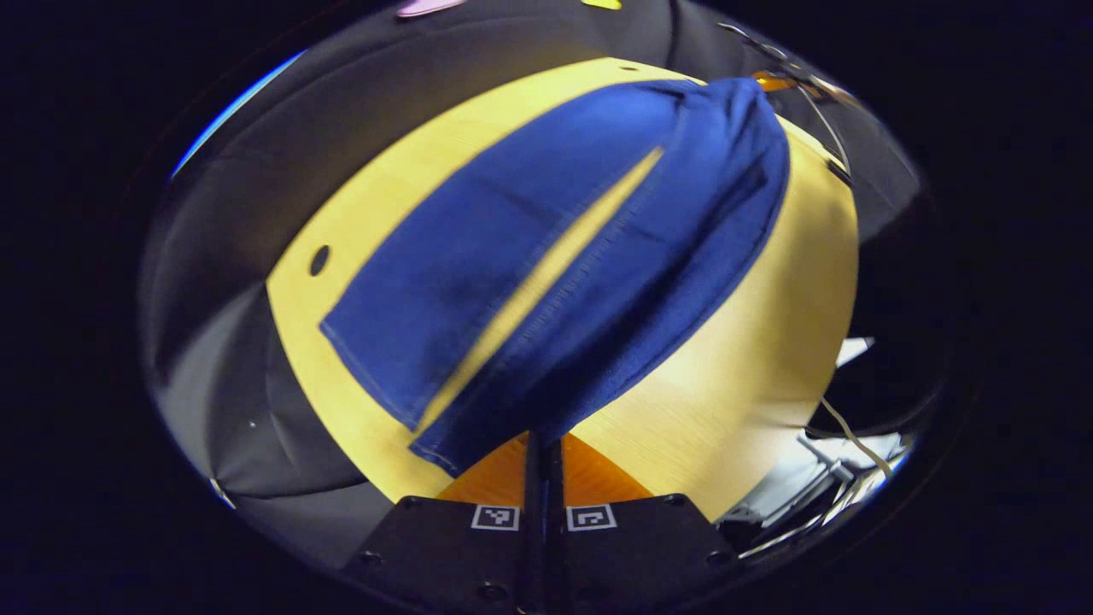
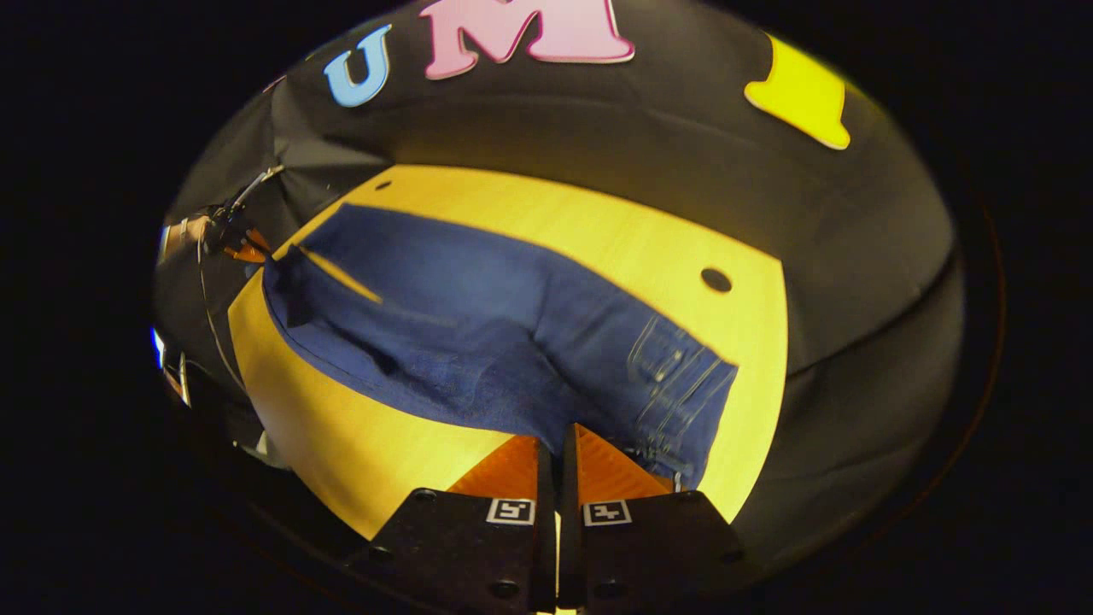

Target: Grasp the waist and the cuffs of the jeans and fold them to make the two legs overlap; first hold the waist and fold one-third of the jeans toward the cuffs, then hold the cuffs and fold the remaining one-third in the same direction to finish folding.

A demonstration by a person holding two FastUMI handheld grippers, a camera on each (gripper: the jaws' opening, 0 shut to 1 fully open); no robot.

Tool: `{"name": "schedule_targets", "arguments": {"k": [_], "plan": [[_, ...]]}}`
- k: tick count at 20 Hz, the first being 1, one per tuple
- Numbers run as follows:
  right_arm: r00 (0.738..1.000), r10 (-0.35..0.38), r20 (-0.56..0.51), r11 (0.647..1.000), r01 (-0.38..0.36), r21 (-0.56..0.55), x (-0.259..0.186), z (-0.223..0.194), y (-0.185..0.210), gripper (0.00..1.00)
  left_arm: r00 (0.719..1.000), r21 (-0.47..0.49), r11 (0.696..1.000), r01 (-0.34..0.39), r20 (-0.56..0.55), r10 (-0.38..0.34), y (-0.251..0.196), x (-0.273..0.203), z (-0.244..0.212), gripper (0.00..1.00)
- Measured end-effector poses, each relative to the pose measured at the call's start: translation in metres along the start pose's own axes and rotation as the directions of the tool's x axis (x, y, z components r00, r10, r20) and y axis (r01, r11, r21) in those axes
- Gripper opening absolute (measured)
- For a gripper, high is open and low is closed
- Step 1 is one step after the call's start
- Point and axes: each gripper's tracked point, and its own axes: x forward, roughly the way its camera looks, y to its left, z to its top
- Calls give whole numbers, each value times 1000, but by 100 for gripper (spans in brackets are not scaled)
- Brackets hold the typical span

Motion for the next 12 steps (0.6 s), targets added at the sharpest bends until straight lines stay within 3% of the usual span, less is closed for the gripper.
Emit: {"name": "schedule_targets", "arguments": {"k": [2,5,8,11,12], "plan": [[998,-33,45,999,34,-29,13,30,-14,6,996,-141,988,-69,49,77,34,-9,36,6],[992,-72,103,996,67,54,56,67,-36,6,985,-212,965,-154,43,167,76,10,74,6],[993,-111,43,986,105,128,116,63,-56,6,976,-202,955,-218,-18,219,94,53,91,6],[985,-172,-14,977,173,122,166,50,-66,6,962,-324,907,-268,-46,268,98,91,103,6],[985,-173,-18,973,174,153,172,51,-65,13,956,-344,894,-286,-48,288,101,100,105,6]]}}
